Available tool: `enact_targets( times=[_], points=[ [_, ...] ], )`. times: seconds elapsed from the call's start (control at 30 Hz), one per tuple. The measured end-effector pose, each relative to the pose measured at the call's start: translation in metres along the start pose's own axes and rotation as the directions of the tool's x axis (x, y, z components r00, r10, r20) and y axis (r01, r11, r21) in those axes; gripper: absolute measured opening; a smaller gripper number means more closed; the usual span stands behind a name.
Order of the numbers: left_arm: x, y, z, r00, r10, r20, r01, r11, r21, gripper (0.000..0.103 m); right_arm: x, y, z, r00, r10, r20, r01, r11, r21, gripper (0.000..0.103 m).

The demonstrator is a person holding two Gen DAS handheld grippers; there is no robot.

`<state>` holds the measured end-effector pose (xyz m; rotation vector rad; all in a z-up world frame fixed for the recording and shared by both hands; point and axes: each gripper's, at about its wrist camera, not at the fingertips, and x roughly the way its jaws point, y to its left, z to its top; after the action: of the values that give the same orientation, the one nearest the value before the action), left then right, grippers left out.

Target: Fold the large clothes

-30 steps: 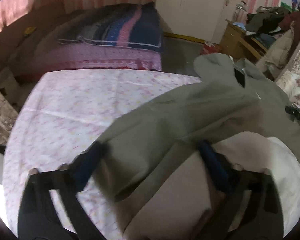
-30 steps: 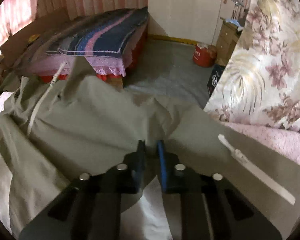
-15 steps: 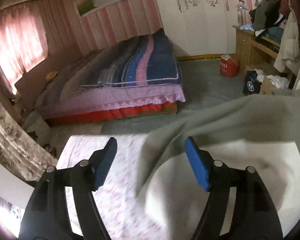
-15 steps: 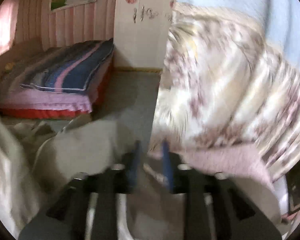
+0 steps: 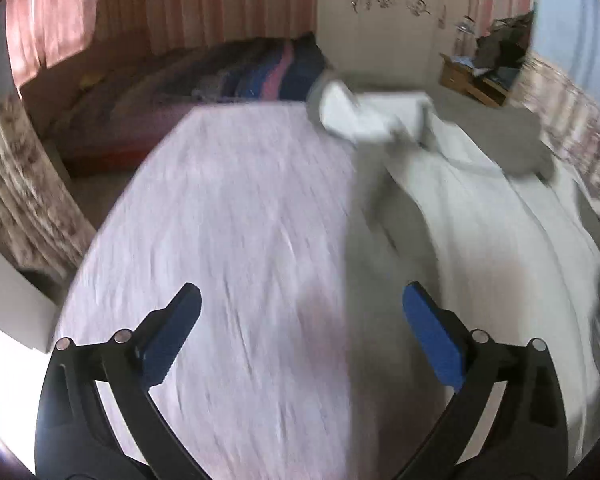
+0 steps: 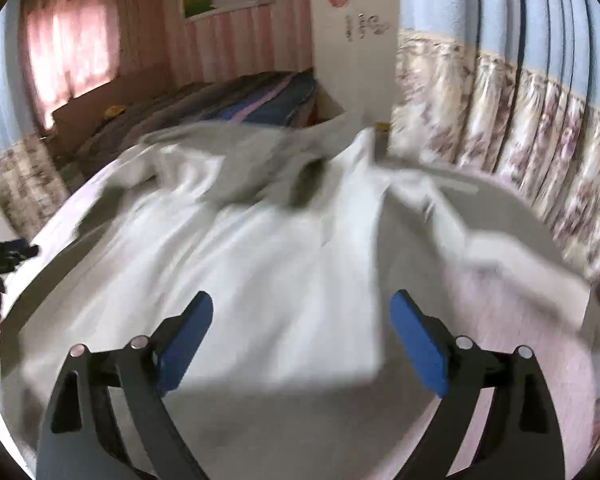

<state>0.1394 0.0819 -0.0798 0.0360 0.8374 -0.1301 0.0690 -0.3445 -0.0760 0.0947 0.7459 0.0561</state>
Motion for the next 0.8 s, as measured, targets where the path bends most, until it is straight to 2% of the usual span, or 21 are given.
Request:
enact_targets(
  times=[0.2,0.3,0.37,0.43,0.47,0.5,0.53,0.57,0.63,0.7,0.8],
  points=[
    [-0.028,-0.024,-0.071,0.999,-0.014,-0.044,0.016,0.999,0.048,0.1,-0.025,0.077,-0.048,1.0,-0.017,0.005,0.018,0.988,-0.153,0.097],
    [-0.025,-0.033,-0.087,0.996,-0.044,-0.079,0.049,0.997,0.067,0.1,-0.007,0.092,-0.06,0.995,-0.099,-0.014,0.095,0.977,-0.188,0.097],
    [-0.02,-0.042,-0.09,0.992,-0.081,-0.096,0.088,0.993,0.077,0.1,0.009,0.091,-0.066,0.983,-0.177,-0.035,0.166,0.963,-0.213,0.096],
    [-0.016,-0.051,-0.095,0.99,-0.091,-0.103,0.1,0.991,0.086,0.099,0.019,0.077,-0.071,0.979,-0.19,-0.073,0.176,0.97,-0.169,0.074],
    [-0.014,-0.056,-0.097,0.99,-0.096,-0.105,0.105,0.99,0.092,0.097,0.018,0.07,-0.072,0.98,-0.186,-0.076,0.173,0.974,-0.146,0.04],
    [-0.013,-0.062,-0.096,0.99,-0.095,-0.1,0.106,0.988,0.111,0.087,0.013,0.065,-0.073,0.979,-0.196,-0.061,0.186,0.974,-0.129,0.015],
    [-0.014,-0.065,-0.096,0.992,-0.09,-0.089,0.101,0.987,0.124,0.07,0.003,0.058,-0.074,0.973,-0.227,-0.031,0.222,0.969,-0.109,0.014],
    [-0.015,-0.068,-0.094,0.993,-0.091,-0.081,0.101,0.987,0.127,0.061,-0.004,0.051,-0.074,0.974,-0.226,-0.011,0.224,0.971,-0.085,0.012],
    [-0.018,-0.068,-0.09,0.991,-0.113,-0.077,0.122,0.986,0.117,0.017,-0.025,0.032,-0.075,0.968,-0.248,0.031,0.249,0.968,-0.023,0.008],
    [-0.024,-0.068,-0.086,0.99,-0.125,-0.073,0.132,0.986,0.102,0.003,-0.048,0.011,-0.078,0.958,-0.276,0.073,0.274,0.961,0.032,0.006],
    [-0.044,-0.069,-0.088,0.991,-0.12,-0.053,0.125,0.987,0.104,0.001,-0.09,-0.022,-0.086,0.939,-0.322,0.123,0.311,0.945,0.097,0.005]
  ],
)
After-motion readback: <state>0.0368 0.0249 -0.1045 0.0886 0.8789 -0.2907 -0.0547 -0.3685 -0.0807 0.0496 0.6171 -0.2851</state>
